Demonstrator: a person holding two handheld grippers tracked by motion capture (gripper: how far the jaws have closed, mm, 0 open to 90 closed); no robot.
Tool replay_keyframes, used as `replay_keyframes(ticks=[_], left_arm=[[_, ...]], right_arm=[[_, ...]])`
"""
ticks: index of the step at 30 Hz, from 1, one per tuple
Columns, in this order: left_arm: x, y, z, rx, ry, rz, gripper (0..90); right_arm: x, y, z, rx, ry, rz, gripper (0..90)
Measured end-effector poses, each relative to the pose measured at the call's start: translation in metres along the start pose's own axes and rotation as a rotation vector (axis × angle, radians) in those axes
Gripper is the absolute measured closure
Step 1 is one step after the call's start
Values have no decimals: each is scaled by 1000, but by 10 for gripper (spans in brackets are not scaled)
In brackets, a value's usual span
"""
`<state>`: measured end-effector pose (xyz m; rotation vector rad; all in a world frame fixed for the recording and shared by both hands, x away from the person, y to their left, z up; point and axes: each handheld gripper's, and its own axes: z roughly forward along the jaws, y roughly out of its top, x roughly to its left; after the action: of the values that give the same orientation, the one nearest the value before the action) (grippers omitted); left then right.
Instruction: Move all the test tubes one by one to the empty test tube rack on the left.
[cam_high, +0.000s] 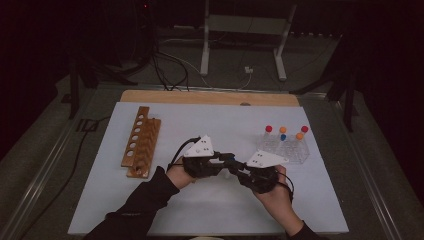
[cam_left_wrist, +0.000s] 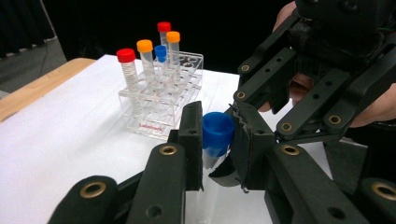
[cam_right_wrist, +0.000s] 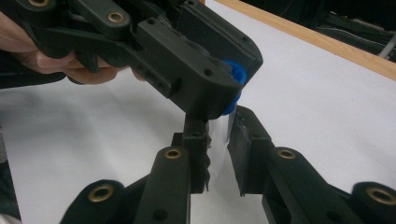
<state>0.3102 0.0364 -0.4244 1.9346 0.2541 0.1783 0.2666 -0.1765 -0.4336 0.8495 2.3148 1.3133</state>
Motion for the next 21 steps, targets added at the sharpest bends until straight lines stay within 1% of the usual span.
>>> replay_keyframes(ticks=[1,5,6,7,8,9,11,12,14,15,16,17,18,19,21], left_arm=[[0,0,0,-2,5,8,767],[0,2,0,1,9,15,772],[1,3,-1,3,14,18,772],[1,3,-1,-1,16,14,773],[1,3,-1,-1,16,14,773],[3,4,-4,-2,25,15,773],[6,5,-6,-7,29,5,773],[7,5,-8,-5,37,7,773],[11,6,-11,-10,44,1,773],[12,6,-13,-11,55,-1,773],[12,6,-13,-11,55,-1,773],[16,6,-16,-8,69,-6,773],[18,6,-18,-7,76,-11,773],[18,6,-18,-7,76,-11,773],[24,6,-23,-3,97,-14,773]], right_arm=[[0,0,0,0,0,0,771],[-1,0,0,-10,0,8,760],[-1,0,0,-14,-4,10,734],[-1,0,0,-16,-12,9,690],[-2,-1,-1,-19,-12,8,679],[-2,-1,-1,-27,-9,10,643],[-4,-2,-2,-39,-14,11,576],[-4,-2,-2,-45,-14,10,550],[-6,-3,-2,-55,-30,17,516],[-7,-4,-3,-55,-29,17,507],[-8,-4,-3,-61,-28,23,482],[-9,-4,-3,-67,-19,35,464],[-10,-4,-4,-62,-13,38,436],[-10,-4,-4,-66,-22,37,399],[-11,-4,-4,-65,-42,53,292]])
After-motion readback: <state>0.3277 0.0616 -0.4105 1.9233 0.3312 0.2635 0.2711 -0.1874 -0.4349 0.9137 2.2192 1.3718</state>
